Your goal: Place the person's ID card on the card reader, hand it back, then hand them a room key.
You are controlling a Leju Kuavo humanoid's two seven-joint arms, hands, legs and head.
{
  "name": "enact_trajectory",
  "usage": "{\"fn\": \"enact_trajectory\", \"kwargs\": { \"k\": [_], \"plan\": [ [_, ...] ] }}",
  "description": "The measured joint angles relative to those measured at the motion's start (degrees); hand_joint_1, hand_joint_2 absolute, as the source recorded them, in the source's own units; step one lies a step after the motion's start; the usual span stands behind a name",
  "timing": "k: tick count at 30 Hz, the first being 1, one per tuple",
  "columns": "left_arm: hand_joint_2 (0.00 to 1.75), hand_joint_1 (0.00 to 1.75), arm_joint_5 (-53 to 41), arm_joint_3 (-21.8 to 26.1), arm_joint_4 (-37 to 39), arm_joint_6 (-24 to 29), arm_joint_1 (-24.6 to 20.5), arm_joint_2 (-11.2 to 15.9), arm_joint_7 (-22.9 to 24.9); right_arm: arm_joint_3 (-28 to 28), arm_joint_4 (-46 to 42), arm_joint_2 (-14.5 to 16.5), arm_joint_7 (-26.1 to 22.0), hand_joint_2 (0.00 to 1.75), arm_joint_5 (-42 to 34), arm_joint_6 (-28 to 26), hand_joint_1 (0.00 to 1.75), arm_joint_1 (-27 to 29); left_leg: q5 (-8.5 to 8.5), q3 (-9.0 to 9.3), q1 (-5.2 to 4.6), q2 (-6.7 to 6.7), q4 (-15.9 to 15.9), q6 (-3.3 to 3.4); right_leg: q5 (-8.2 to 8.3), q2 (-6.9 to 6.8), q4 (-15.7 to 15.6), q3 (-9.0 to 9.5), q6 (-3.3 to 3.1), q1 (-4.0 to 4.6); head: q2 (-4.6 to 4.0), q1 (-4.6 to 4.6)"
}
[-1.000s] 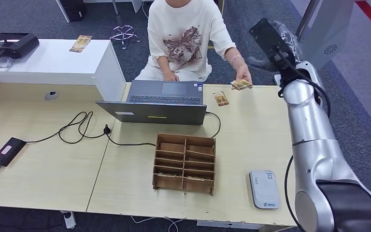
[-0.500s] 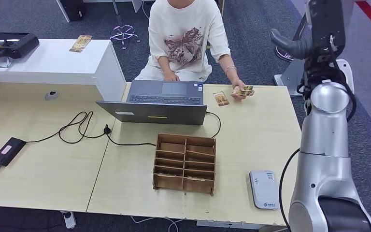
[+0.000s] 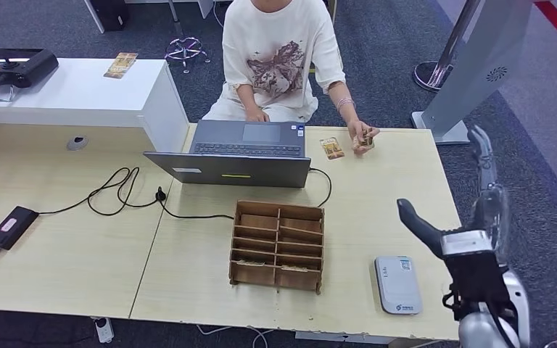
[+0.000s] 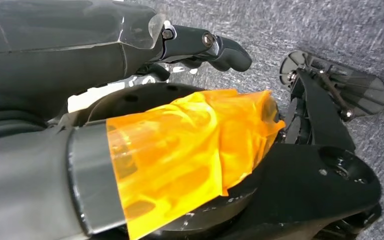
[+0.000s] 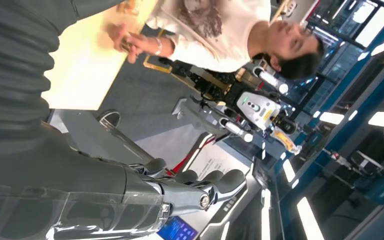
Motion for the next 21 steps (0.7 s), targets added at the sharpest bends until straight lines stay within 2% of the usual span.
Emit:
{"fn": "enact_trajectory", "kwargs": {
  "k": [3,7,11,15,21],
  "plan": [
    [0.00,0.00,0.7,0.5,0.0,0.5,0.0,-0.5,0.0,3.2,-3.4,0.1,0.6,0.00,2.2,-1.0,0.00,6.5,-0.01,0.02,0.00,0.03,0.0,-0.01,-0.02,0.02,0.0,0.01,-0.02,0.00,-0.01,0.00],
    [0.00,0.00,1.3,0.9,0.0,0.9,-0.1,-1.0,0.0,7.2,-5.3,0.3,2.5,0.00,8.8,-2.9,0.00,12.0,0.00,0.04,0.00,0.05,0.0,-0.01,-0.02,0.03,0.0,0.03,-0.03,0.00,-0.01,0.01],
    [0.00,0.00,1.5,0.9,-0.1,1.1,0.0,-1.3,-0.1,12.5,-5.5,0.3,6.3,1.75,18.3,-6.4,0.00,15.3,0.00,0.06,0.00,0.06,0.0,-0.02,-0.01,0.03,0.0,0.05,-0.03,-0.01,0.00,0.01],
    [0.00,0.00,1.3,0.9,-0.1,1.3,0.0,-1.4,0.0,17.7,-4.9,0.3,11.9,1.75,29.6,-10.9,0.00,16.8,0.00,0.08,0.00,0.08,0.0,-0.02,-0.01,0.04,0.0,0.07,-0.03,-0.01,0.00,0.02],
    [0.00,0.00,-0.5,0.6,-0.1,1.4,-0.1,-1.4,0.3,24.7,-1.3,-0.2,23.7,1.75,56.0,-20.9,0.00,16.1,0.00,0.07,0.00,0.13,0.0,-0.02,-0.01,0.08,0.0,0.08,-0.03,0.00,-0.01,0.01]
  ]
}}
